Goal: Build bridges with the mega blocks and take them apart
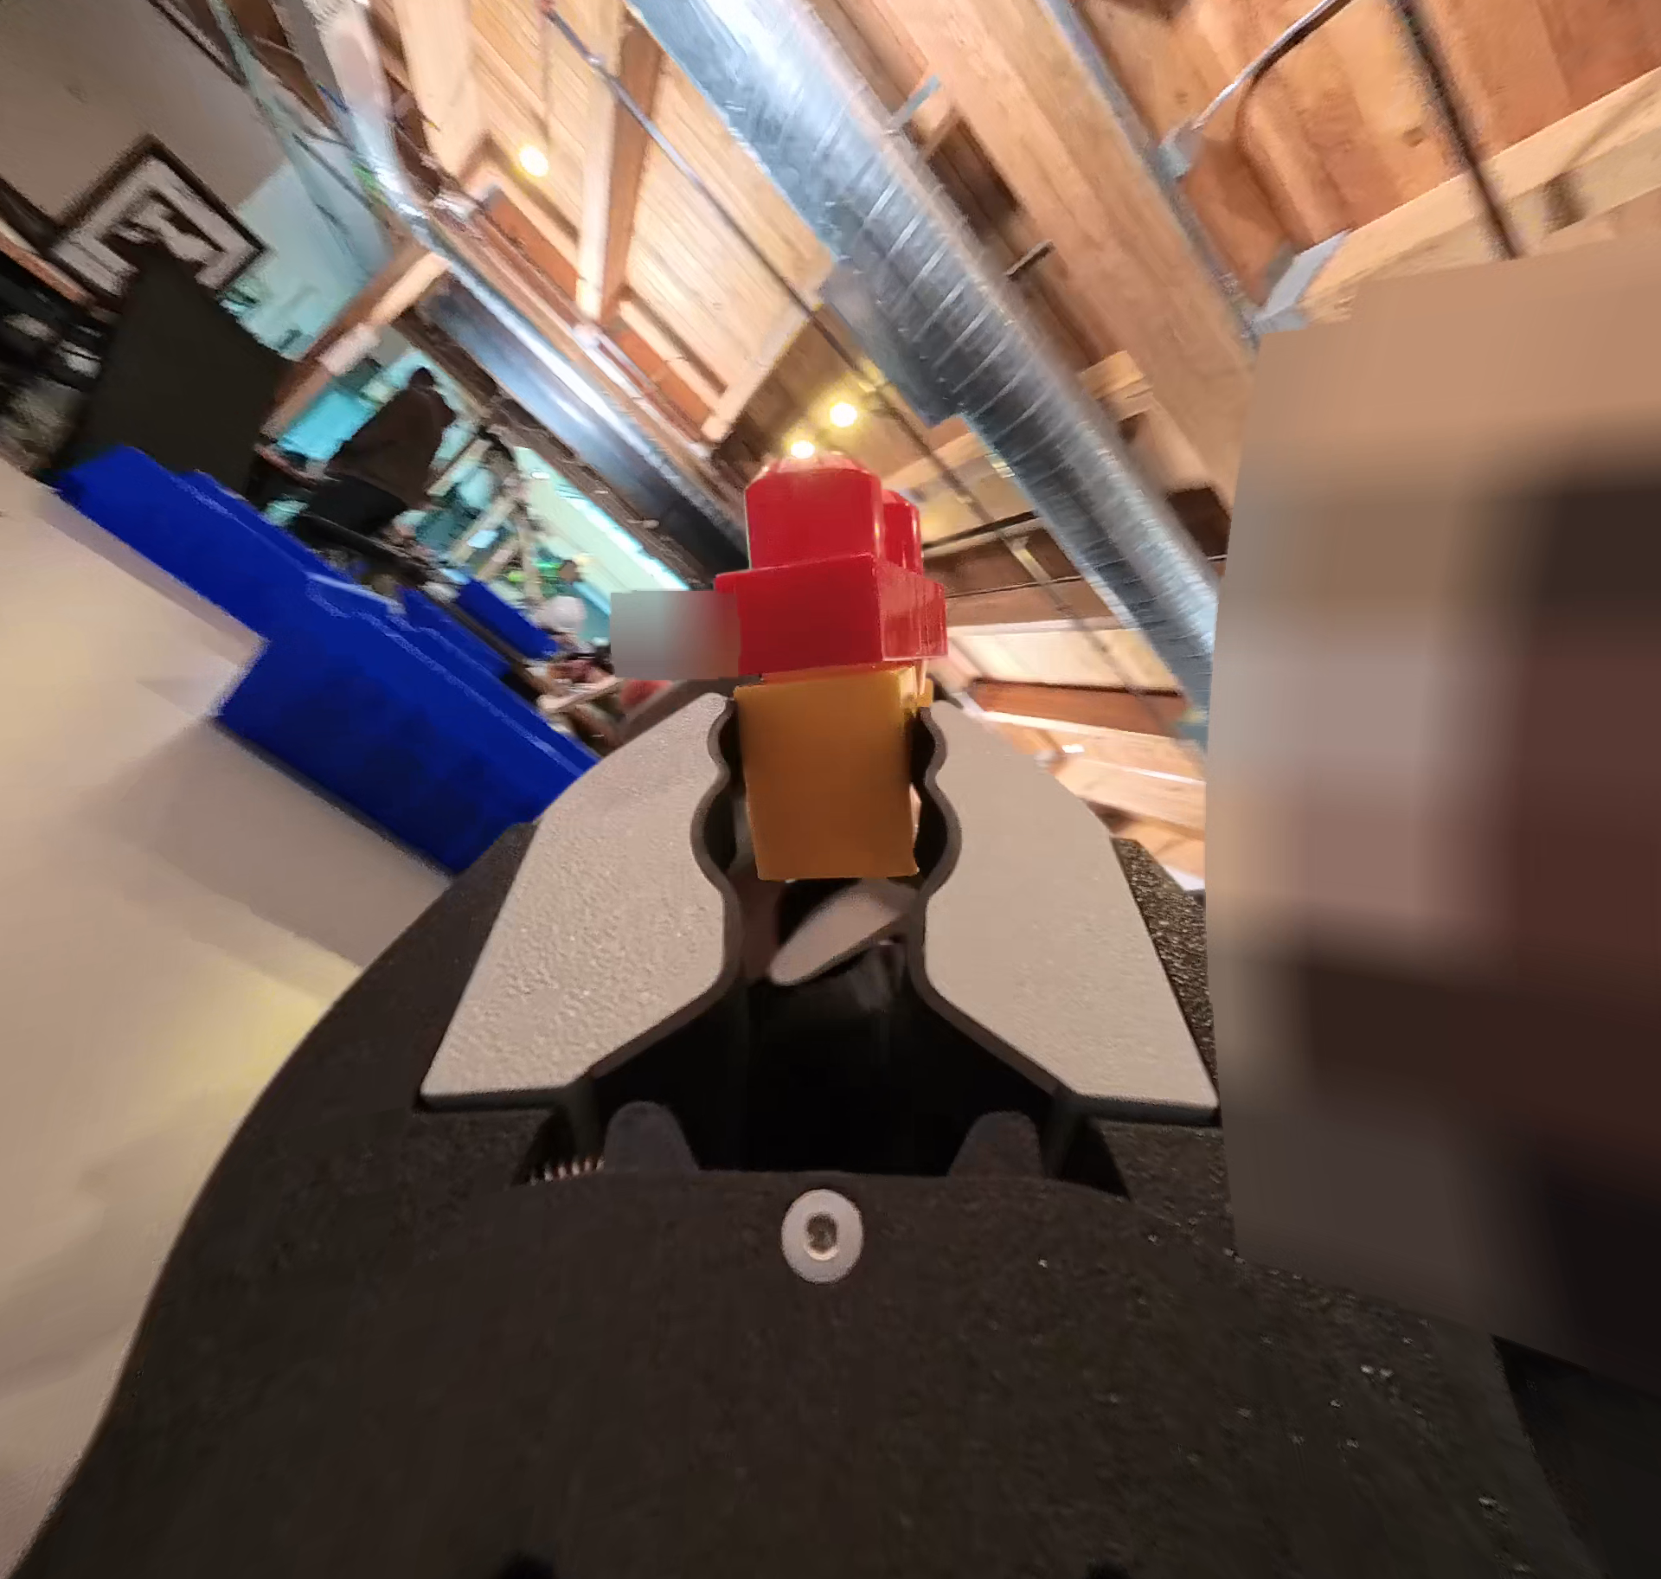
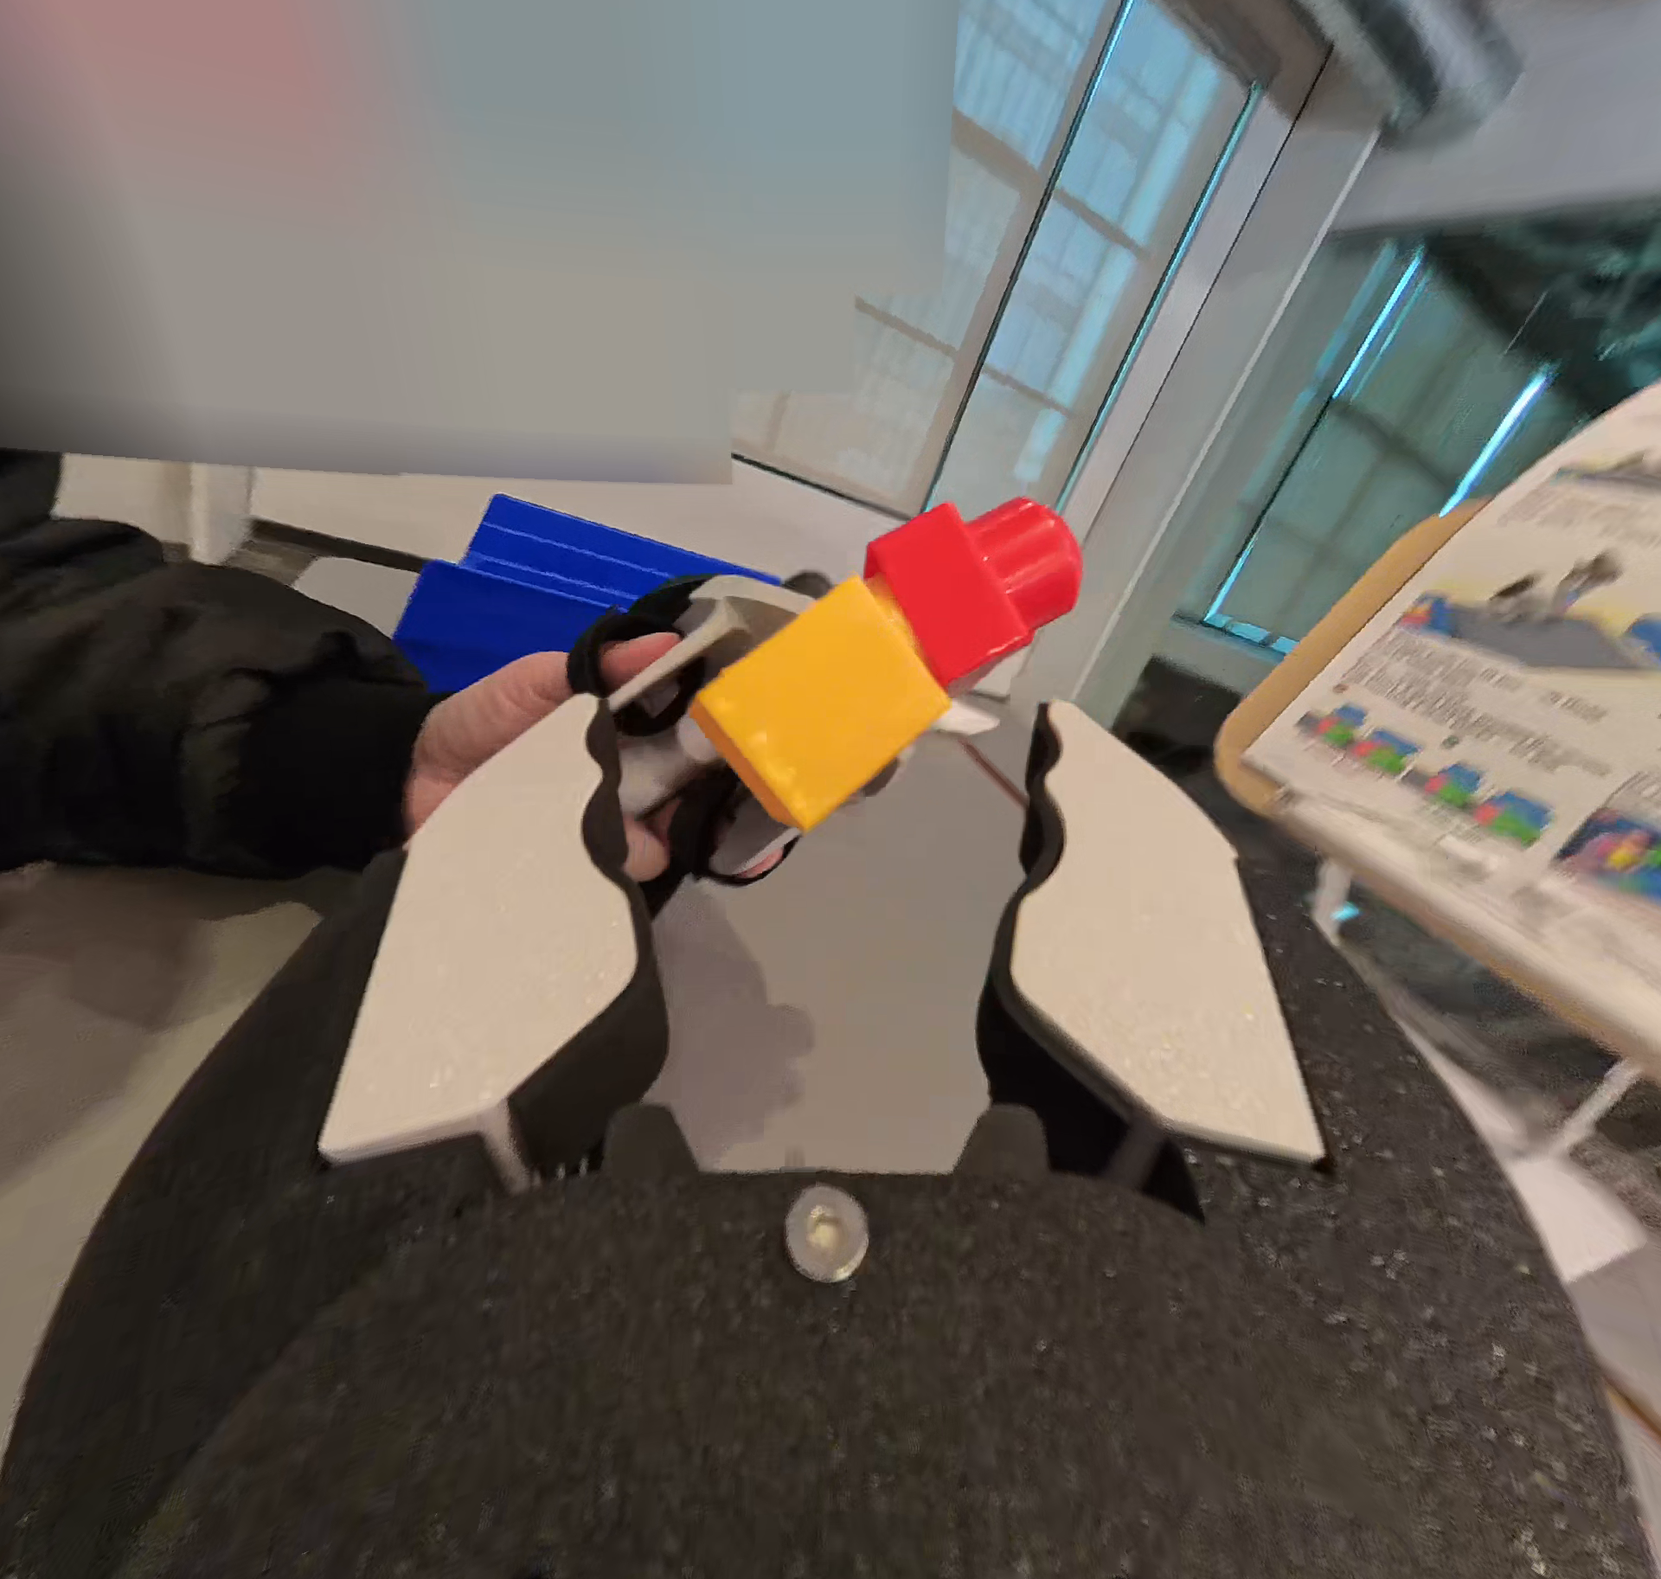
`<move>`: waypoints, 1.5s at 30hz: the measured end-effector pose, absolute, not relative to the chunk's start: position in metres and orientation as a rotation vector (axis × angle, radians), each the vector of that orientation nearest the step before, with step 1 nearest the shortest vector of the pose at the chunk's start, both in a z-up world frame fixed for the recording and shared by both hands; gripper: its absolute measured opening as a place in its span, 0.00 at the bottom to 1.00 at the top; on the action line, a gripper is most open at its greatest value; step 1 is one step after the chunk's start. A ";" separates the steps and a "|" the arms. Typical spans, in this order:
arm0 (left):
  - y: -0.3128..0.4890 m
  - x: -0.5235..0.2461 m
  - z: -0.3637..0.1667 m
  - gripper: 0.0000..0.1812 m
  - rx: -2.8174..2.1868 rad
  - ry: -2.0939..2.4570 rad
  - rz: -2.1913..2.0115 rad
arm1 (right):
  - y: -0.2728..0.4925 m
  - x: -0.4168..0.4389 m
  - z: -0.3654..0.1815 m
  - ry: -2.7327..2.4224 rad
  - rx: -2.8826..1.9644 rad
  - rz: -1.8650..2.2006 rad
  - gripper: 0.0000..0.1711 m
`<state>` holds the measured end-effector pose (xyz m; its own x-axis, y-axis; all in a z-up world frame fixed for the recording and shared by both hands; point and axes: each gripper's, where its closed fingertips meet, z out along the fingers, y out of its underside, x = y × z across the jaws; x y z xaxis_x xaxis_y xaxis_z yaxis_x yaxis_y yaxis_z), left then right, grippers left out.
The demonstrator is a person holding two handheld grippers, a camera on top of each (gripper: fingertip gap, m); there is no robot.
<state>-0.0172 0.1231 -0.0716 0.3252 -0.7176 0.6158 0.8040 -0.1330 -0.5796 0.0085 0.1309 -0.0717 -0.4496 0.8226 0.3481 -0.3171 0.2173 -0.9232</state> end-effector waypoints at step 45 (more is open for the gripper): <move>0.148 -0.023 -0.111 0.20 -1.453 -0.030 -0.745 | 0.162 -0.006 -0.108 -1.465 -1.112 2.205 0.20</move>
